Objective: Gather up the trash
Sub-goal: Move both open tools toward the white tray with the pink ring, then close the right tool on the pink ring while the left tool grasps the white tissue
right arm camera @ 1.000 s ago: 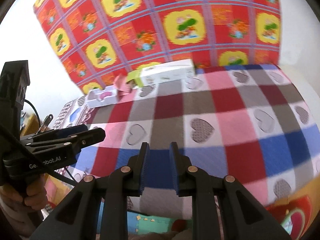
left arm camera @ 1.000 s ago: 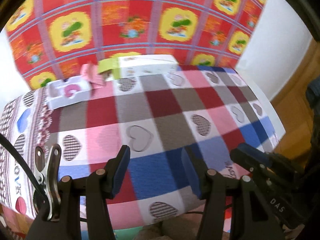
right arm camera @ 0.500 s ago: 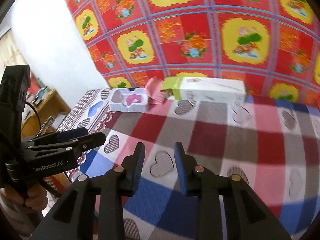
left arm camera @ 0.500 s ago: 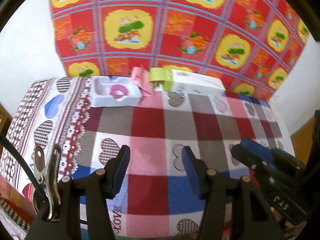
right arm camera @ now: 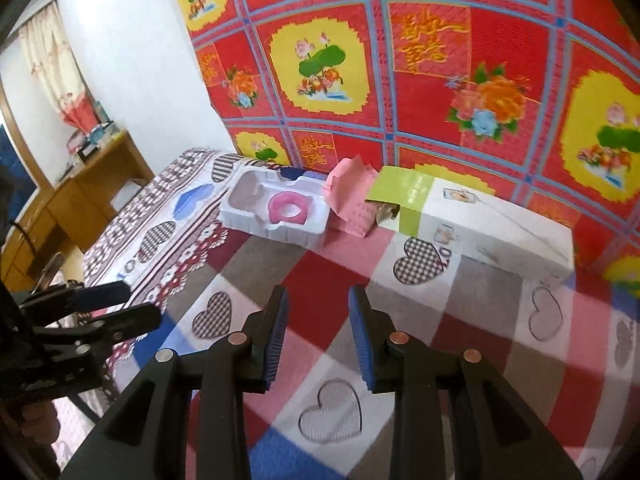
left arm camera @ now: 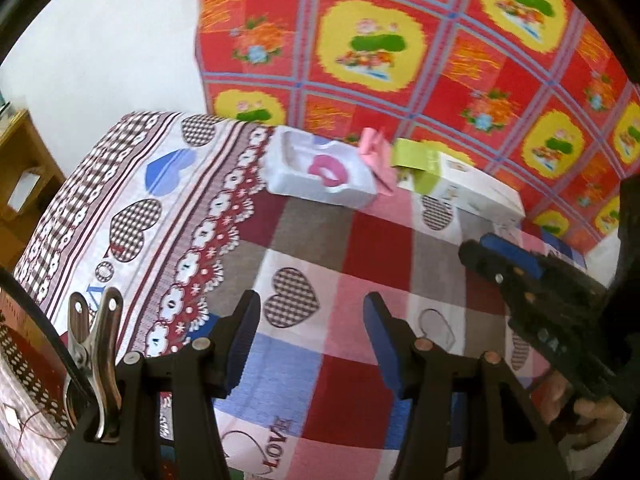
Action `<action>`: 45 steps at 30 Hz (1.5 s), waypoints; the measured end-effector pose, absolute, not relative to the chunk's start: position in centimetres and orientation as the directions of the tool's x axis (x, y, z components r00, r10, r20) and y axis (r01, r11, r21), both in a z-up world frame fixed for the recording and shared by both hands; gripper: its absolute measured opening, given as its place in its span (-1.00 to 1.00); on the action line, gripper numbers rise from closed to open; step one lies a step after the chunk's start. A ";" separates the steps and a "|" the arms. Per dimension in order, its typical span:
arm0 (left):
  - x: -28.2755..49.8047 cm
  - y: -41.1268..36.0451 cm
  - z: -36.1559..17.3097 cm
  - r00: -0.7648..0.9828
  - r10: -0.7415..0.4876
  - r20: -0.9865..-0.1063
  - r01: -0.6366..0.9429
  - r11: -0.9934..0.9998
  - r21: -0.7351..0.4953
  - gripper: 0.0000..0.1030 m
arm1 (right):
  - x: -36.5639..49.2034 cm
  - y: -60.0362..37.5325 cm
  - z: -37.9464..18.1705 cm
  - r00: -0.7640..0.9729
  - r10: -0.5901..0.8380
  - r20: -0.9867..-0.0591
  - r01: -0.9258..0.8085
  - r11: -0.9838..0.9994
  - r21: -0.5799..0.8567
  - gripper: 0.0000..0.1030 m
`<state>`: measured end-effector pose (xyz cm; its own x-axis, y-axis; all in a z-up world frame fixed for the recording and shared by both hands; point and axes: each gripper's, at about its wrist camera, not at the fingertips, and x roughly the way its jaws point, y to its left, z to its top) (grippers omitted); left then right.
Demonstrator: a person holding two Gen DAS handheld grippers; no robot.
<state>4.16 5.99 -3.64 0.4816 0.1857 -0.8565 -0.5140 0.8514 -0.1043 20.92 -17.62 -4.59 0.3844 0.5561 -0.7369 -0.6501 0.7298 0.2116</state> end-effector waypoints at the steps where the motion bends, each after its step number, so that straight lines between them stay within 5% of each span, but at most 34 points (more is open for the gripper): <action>1: 4.1 6.4 -3.8 0.479 0.185 -0.858 -0.518 0.849 -0.106 0.10 | 21.2 -17.4 -4.7 0.377 0.559 -0.738 -0.649 0.728 0.220 -0.38; 11: 4.0 10.4 -5.2 0.461 0.174 -0.870 -0.533 0.838 -0.114 0.10 | 24.4 -12.6 -5.4 0.297 0.587 -0.753 -0.685 0.681 0.260 -0.36; 15: 4.1 11.7 -5.7 0.458 0.163 -0.874 -0.532 0.838 -0.123 0.10 | 26.0 -10.5 -5.9 0.265 0.591 -0.762 -0.697 0.663 0.272 -0.09; 30: 4.3 16.2 -7.2 0.442 0.145 -0.885 -0.552 0.822 -0.141 0.10 | 30.2 -5.7 -10.3 0.227 0.476 -0.849 -0.767 0.625 0.146 -0.08; 45: 4.8 17.4 -7.6 0.443 0.139 -0.886 -0.543 0.828 -0.142 0.10 | 28.1 -10.0 -10.5 0.121 0.520 -0.845 -0.802 0.553 0.225 -0.14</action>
